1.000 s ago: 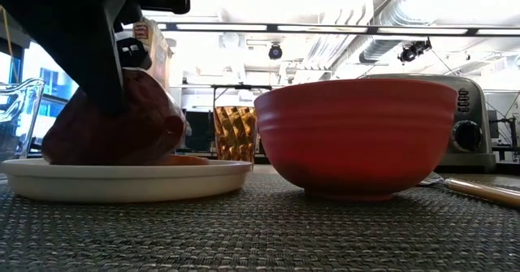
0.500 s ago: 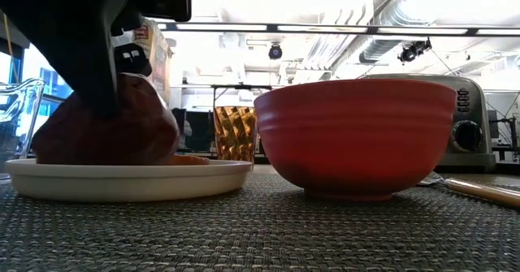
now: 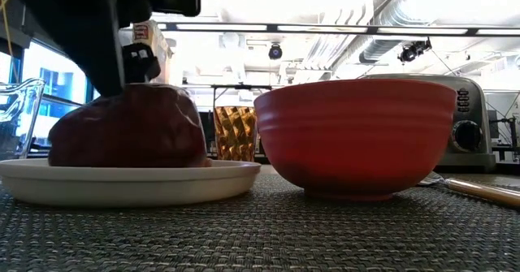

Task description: Arrange a breakfast setting

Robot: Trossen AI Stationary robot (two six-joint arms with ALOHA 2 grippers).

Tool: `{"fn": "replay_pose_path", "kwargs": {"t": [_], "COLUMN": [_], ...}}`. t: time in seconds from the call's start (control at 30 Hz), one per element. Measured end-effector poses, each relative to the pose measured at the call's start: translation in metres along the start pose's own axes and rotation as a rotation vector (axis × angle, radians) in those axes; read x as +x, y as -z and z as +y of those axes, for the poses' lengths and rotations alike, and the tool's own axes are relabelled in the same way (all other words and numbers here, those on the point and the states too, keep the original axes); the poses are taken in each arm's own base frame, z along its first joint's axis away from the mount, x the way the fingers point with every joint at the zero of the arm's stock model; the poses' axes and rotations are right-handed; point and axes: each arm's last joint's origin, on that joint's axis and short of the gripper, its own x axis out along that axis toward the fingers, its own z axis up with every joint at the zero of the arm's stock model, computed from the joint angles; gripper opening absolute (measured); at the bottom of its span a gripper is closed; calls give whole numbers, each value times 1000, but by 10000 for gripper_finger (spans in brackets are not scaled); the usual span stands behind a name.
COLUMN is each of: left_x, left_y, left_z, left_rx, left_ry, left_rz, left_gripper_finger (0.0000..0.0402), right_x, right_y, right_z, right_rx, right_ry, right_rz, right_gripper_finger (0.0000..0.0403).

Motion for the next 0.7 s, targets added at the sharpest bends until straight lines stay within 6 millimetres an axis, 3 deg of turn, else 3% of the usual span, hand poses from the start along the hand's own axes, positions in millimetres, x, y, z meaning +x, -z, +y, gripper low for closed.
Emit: {"fn": "replay_pose_path", "kwargs": {"t": [0.4,0.7], "left_x": [-38,-104], "left_y": [-7,-11], "left_z": [7,11], "left_rx": [26,114], "left_ry": [-8,29], "left_rz": [-72,-261], "left_gripper_finger": [356,356], "right_x": [0,0], "right_y": [0,0], "right_z": [0,0], "right_rx": [0,0], "right_ry": [0,0], "right_rz": [0,0], "right_gripper_finger": [154,154]}}
